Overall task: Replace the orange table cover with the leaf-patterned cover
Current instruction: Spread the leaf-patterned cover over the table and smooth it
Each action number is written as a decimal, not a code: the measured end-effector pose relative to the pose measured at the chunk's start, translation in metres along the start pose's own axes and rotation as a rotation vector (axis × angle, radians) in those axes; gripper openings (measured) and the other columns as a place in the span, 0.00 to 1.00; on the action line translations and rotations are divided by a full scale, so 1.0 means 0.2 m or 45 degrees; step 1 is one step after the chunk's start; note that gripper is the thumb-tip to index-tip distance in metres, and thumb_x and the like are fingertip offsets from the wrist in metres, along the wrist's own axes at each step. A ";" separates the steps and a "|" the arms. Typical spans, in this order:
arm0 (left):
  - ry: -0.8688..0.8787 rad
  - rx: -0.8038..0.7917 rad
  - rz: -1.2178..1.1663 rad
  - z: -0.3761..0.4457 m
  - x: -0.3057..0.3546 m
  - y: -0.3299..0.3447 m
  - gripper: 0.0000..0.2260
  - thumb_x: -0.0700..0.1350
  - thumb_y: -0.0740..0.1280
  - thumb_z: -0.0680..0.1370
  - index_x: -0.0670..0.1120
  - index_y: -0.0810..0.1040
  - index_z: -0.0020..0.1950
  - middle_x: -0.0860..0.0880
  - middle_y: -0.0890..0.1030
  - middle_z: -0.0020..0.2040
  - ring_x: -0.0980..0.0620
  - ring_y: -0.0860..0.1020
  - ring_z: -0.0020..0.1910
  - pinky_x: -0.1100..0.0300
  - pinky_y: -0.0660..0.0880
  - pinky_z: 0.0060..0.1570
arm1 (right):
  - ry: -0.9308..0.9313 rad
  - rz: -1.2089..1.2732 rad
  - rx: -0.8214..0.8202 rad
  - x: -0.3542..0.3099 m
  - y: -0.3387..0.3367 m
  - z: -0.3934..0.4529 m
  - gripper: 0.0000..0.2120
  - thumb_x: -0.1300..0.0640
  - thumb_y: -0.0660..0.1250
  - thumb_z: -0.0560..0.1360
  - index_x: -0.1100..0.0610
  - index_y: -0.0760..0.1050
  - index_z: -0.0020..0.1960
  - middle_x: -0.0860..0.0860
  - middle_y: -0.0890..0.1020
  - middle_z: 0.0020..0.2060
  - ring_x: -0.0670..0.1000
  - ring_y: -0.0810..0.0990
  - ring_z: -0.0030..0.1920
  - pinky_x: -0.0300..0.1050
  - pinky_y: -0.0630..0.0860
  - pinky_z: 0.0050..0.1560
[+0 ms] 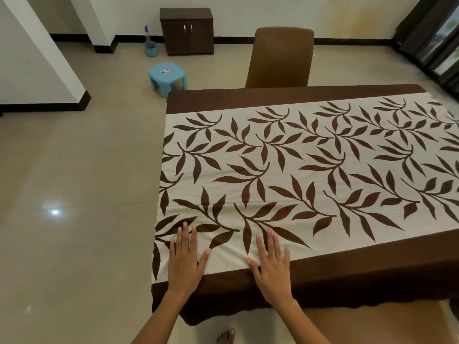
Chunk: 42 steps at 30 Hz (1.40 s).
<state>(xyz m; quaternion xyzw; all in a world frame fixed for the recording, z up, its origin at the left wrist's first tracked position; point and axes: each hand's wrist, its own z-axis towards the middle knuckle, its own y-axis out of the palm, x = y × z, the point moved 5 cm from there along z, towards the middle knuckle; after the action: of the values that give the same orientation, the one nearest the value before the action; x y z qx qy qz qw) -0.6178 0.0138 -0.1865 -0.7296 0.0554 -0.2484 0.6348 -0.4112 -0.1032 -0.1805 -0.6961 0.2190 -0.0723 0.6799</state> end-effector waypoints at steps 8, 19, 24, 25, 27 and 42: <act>0.004 0.027 -0.070 -0.11 0.01 -0.01 0.31 0.61 0.46 0.81 0.44 0.52 0.78 0.45 0.51 0.78 0.47 0.50 0.77 0.57 0.40 0.74 | 0.023 0.012 0.004 0.00 -0.01 -0.10 0.33 0.35 0.42 0.79 0.53 0.51 0.77 0.54 0.49 0.77 0.54 0.48 0.76 0.61 0.52 0.70; 0.025 0.031 -0.063 -0.10 0.17 -0.06 0.31 0.61 0.44 0.80 0.43 0.56 0.77 0.44 0.52 0.78 0.47 0.51 0.77 0.49 0.52 0.72 | -0.004 0.092 0.016 0.02 -0.08 -0.10 0.31 0.37 0.47 0.79 0.55 0.58 0.75 0.54 0.56 0.75 0.53 0.50 0.75 0.59 0.56 0.69; 0.008 0.058 -0.083 0.06 0.17 -0.19 0.33 0.64 0.39 0.79 0.44 0.52 0.77 0.45 0.48 0.78 0.49 0.45 0.77 0.51 0.44 0.74 | -0.094 0.179 0.035 -0.10 -0.15 0.08 0.31 0.37 0.44 0.79 0.54 0.58 0.75 0.52 0.53 0.76 0.51 0.49 0.76 0.56 0.52 0.72; 0.007 0.063 -0.095 0.13 0.17 -0.23 0.34 0.64 0.39 0.78 0.45 0.50 0.77 0.46 0.46 0.78 0.49 0.42 0.77 0.52 0.41 0.73 | -0.123 0.197 0.043 -0.14 -0.16 0.14 0.31 0.37 0.44 0.79 0.54 0.57 0.75 0.52 0.52 0.76 0.51 0.48 0.76 0.56 0.50 0.72; 0.000 0.104 -0.111 0.28 0.14 -0.30 0.35 0.64 0.38 0.77 0.44 0.48 0.77 0.46 0.44 0.78 0.50 0.40 0.76 0.52 0.39 0.73 | -0.159 0.205 0.058 -0.22 -0.19 0.30 0.30 0.37 0.43 0.79 0.54 0.55 0.75 0.52 0.51 0.76 0.51 0.48 0.76 0.56 0.48 0.71; 0.043 0.111 -0.031 1.77 -0.24 -0.34 0.37 0.61 0.28 0.78 0.43 0.57 0.77 0.41 0.55 0.77 0.43 0.53 0.76 0.47 0.49 0.71 | -0.183 -0.046 -0.055 -0.72 -0.10 1.84 0.39 0.33 0.24 0.71 0.47 0.45 0.77 0.53 0.46 0.77 0.55 0.42 0.76 0.64 0.45 0.71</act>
<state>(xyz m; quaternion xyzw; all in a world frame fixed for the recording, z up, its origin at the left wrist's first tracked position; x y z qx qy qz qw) -0.5229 0.3632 -0.1606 -0.6976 0.0461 -0.2706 0.6618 -0.3904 0.2906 -0.1569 -0.7178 0.1586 -0.0298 0.6773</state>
